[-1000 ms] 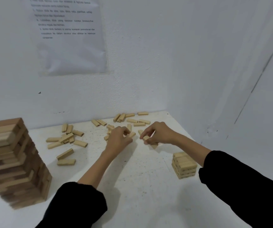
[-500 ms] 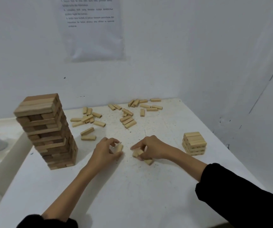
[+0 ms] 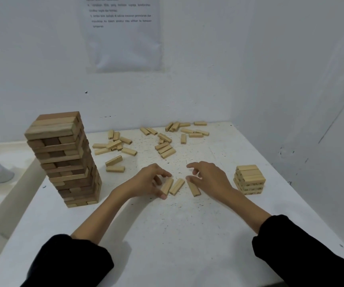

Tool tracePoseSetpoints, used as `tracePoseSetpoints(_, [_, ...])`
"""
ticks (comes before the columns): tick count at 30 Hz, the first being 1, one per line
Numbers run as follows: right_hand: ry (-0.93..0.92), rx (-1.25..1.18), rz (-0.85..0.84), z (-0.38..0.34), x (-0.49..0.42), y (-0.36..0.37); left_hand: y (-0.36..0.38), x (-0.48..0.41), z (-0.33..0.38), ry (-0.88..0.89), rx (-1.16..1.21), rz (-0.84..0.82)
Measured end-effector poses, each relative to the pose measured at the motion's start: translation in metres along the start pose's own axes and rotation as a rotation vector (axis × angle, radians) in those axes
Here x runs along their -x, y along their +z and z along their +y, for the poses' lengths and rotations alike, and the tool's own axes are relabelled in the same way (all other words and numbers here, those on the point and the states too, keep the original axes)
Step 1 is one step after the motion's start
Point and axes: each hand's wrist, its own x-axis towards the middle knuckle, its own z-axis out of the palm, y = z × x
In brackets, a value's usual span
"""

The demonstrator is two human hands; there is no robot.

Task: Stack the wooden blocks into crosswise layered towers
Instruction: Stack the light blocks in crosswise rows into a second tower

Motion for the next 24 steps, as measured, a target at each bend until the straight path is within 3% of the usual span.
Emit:
tracePoseSetpoints(2, [-0.005,0.011,-0.086,0.005,0.002,-0.008,-0.002,-0.006,0.001,0.019,0.016,-0.018])
tracePoseSetpoints(6, [-0.031,0.055,-0.472,0.017,0.007,-0.020,-0.001,-0.011,-0.001,0.080,0.057,-0.054])
tracePoseSetpoints(14, [-0.079,-0.111,-0.251,0.012,-0.002,-0.001,0.013,-0.014,0.001,0.122,-0.047,0.042])
tracePoseSetpoints(17, [-0.041,-0.164,-0.324,0.014,0.000,-0.010,0.016,-0.013,-0.001,0.113,-0.086,0.061])
tracePoseSetpoints(20, [-0.030,-0.047,-0.451,0.022,0.002,-0.022,0.020,-0.012,-0.002,0.116,-0.068,0.081])
tracePoseSetpoints(24, [0.107,-0.239,-0.341,0.026,0.008,-0.014,0.025,-0.014,0.001,0.095,-0.075,0.127])
